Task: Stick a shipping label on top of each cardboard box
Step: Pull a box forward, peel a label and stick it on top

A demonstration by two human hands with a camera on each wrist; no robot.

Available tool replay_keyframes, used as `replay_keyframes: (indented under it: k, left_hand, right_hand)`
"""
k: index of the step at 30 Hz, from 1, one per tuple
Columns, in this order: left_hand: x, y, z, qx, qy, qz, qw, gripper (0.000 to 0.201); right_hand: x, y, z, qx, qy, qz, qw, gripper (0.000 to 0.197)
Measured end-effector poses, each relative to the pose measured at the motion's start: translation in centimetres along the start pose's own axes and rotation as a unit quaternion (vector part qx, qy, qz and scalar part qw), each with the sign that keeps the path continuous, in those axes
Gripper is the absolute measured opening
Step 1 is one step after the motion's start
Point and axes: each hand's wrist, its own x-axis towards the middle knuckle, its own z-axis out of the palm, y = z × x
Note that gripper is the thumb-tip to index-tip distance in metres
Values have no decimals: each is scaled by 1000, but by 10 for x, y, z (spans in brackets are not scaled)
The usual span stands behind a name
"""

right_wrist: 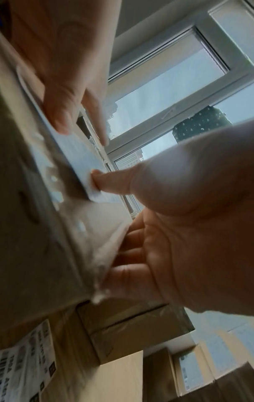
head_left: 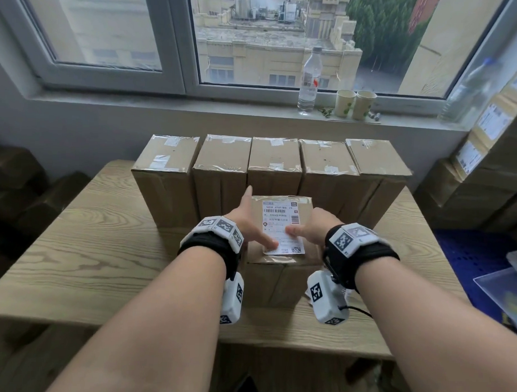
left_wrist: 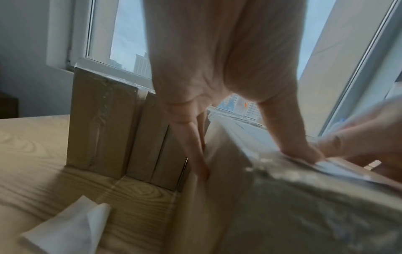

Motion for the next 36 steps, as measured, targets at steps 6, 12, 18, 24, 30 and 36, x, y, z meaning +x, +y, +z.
replay_keyframes:
  k: [6, 12, 18, 24, 30, 36]
  left_hand:
    - [-13, 0, 4, 77, -65, 48, 994, 141]
    - [-8, -8, -4, 54, -85, 36, 994, 140]
    - [-3, -11, 3, 40, -78, 49, 995, 134]
    - [1, -22, -6, -104, -82, 12, 991, 117]
    - [-2, -23, -1, -207, -38, -50, 976, 109]
    - [-10, -16, -5, -174, -56, -72, 980, 46]
  right_hand:
    - [8, 2, 0, -82, -92, 52, 991, 144]
    - [15, 13, -8, -40, -112, 50, 992, 134]
    - [3, 13, -9, -6, -115, 42, 992, 133]
    - [-9, 18, -22, 76, -167, 47, 982, 55]
    - [-1, 29, -12, 134, -167, 91, 973, 52]
    - [-11, 12, -15, 117, -116, 96, 982, 68]
